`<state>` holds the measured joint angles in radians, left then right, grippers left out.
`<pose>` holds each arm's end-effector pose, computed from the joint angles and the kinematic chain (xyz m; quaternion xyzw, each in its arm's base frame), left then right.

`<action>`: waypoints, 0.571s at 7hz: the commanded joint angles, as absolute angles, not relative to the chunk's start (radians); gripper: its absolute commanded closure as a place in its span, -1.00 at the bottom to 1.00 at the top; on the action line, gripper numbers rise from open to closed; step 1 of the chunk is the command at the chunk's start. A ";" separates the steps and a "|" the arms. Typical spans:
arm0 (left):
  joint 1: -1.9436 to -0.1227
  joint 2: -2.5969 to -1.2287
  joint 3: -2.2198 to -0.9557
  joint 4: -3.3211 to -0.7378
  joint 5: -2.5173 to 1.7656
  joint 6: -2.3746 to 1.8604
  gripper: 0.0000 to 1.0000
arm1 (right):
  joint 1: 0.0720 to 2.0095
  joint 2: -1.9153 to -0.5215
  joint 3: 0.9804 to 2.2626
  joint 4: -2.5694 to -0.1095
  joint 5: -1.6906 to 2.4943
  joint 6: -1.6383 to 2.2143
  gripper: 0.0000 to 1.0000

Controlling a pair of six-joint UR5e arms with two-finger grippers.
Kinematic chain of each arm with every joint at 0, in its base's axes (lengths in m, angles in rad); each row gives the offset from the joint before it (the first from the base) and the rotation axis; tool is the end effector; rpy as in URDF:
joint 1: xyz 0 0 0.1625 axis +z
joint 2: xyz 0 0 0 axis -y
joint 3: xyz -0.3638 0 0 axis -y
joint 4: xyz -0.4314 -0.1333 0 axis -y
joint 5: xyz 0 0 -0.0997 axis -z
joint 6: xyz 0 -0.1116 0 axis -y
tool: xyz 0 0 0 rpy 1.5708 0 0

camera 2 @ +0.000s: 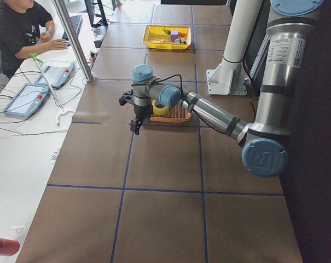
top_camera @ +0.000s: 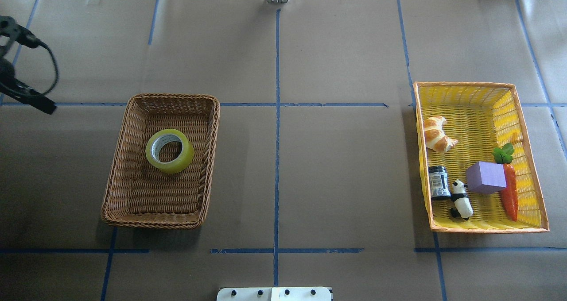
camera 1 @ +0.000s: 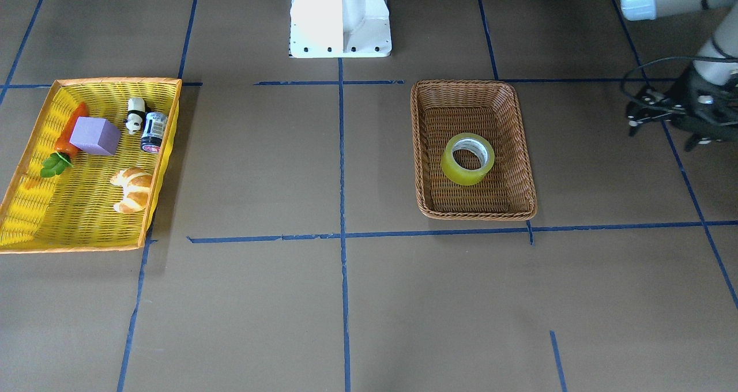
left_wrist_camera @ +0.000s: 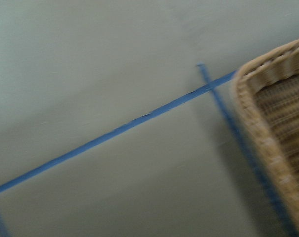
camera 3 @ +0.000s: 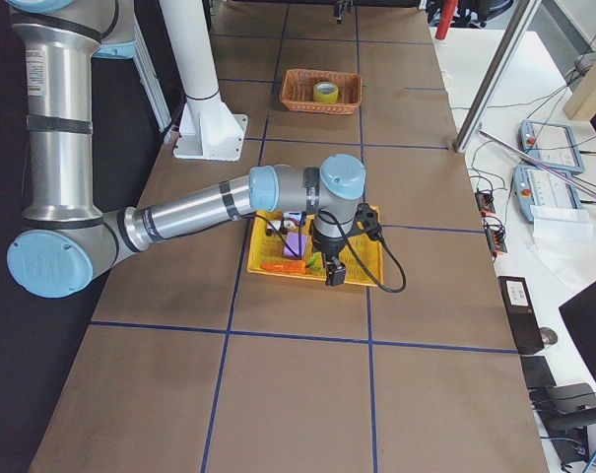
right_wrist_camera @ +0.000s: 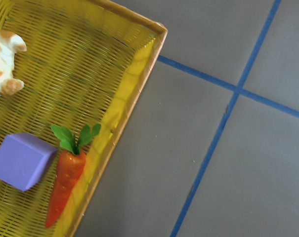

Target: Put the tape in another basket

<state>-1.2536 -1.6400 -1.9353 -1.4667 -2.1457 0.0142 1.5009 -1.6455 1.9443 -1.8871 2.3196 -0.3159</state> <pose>0.0998 -0.5369 0.4005 0.1133 0.3002 0.2019 0.9253 0.0234 -0.4862 0.4818 0.0368 -0.3639 -0.1753 0.9140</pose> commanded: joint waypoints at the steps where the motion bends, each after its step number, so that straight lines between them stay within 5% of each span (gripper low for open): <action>1: -1.517 -1.617 -1.831 -1.341 -2.236 0.292 -1.00 | 1.538 -1.719 1.910 -1.884 2.313 -0.311 -1.00; 4: -1.609 -1.469 -1.784 -1.345 -2.296 0.305 -1.00 | 1.542 -1.735 1.902 -1.884 2.312 -0.227 -1.00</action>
<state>-1.5889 -1.5369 -1.7973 -1.3429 -2.2799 0.3010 1.5405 -1.7309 1.9039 -1.8838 2.3121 -0.2474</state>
